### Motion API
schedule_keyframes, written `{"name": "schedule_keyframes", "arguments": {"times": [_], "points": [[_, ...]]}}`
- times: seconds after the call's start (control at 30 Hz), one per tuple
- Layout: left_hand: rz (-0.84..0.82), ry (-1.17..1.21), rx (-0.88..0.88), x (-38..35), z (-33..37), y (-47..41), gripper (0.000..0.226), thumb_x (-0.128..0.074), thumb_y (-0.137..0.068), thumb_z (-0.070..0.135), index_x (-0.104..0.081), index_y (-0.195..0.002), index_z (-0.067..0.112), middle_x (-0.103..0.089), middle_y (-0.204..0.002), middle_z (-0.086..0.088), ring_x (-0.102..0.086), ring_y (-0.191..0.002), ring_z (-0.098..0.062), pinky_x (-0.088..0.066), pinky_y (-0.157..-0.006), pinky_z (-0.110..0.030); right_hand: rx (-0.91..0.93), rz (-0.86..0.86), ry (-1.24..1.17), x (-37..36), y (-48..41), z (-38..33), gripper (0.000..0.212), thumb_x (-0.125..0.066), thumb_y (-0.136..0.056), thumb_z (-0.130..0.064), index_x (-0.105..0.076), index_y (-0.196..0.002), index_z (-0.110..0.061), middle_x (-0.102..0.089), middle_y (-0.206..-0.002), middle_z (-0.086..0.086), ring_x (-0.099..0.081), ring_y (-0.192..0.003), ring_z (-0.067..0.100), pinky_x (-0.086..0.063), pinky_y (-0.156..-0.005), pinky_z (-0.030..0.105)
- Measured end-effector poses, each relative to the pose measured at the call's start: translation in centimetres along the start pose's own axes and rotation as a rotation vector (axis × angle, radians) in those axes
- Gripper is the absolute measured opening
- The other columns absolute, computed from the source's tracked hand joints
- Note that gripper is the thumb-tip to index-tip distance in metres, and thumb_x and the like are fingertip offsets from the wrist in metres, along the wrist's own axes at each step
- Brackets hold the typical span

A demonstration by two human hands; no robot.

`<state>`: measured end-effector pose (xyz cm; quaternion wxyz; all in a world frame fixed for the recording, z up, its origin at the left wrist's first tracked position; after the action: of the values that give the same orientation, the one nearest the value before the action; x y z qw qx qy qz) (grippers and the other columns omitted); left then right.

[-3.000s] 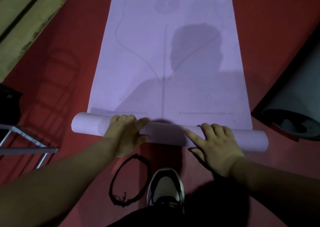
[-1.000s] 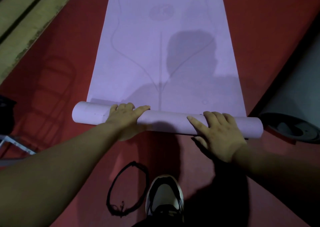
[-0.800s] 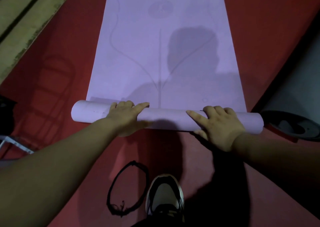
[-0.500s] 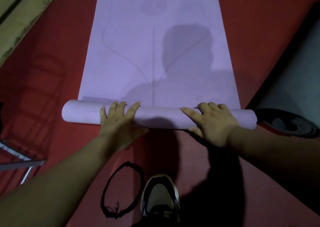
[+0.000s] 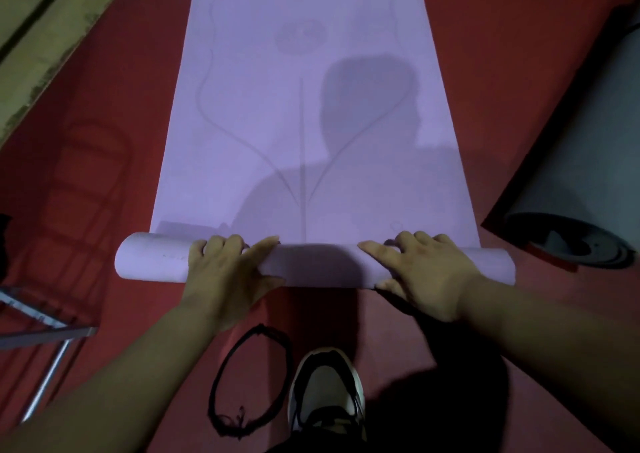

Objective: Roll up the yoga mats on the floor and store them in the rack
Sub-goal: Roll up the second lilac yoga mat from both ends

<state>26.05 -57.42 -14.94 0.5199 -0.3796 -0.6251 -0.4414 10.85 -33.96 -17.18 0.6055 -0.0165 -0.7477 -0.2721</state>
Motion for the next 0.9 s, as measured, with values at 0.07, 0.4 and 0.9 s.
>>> {"name": "schedule_keyframes", "arguments": {"times": [0.07, 0.4, 0.9], "points": [[-0.050, 0.002, -0.025, -0.3, 0.5, 2.4, 0.073, -0.036, -0.081, 0.084, -0.054, -0.141, 0.046, -0.058, -0.088, 0.002, -0.057, -0.083, -0.033, -0.041, -0.081, -0.044, 0.048, -0.059, -0.052, -0.9, 1.8, -1.3, 0.069, -0.019, -0.093, -0.072, -0.003, -0.155, -0.048, -0.047, -0.142, 0.003, -0.053, -0.117, 0.030, -0.044, -0.094, 0.045], [-0.294, 0.018, -0.042, -2.1, 1.6, 6.1, 0.076, -0.028, -0.080, 0.088, -0.044, -0.145, 0.053, -0.063, -0.111, 0.009, -0.056, -0.099, -0.026, -0.041, -0.083, -0.040, 0.105, -0.169, -0.187, -3.8, 5.2, -3.6, 0.071, -0.029, -0.099, -0.070, 0.004, -0.158, -0.050, -0.039, -0.144, -0.004, -0.050, -0.125, 0.023, -0.039, -0.099, 0.040], [-0.511, 0.122, -0.091, -3.7, 1.1, 4.6, 0.079, -0.019, -0.077, 0.092, -0.013, -0.151, 0.063, -0.054, -0.130, 0.009, -0.050, -0.118, -0.023, -0.039, -0.096, -0.043, 0.059, 0.167, -0.038, -3.2, 6.6, -4.4, 0.074, -0.046, -0.091, -0.072, -0.034, -0.156, -0.037, -0.060, -0.122, 0.006, -0.060, -0.094, 0.030, -0.053, -0.075, 0.046]]}}
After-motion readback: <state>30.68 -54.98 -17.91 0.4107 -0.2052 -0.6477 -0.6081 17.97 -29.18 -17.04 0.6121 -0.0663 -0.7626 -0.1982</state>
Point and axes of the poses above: each hand's wrist, its own y-axis away from the middle knuckle, its own x-axis out of the back of the hand, z = x × y, the point moved 9 cm from there along -y, towards the middle knuckle
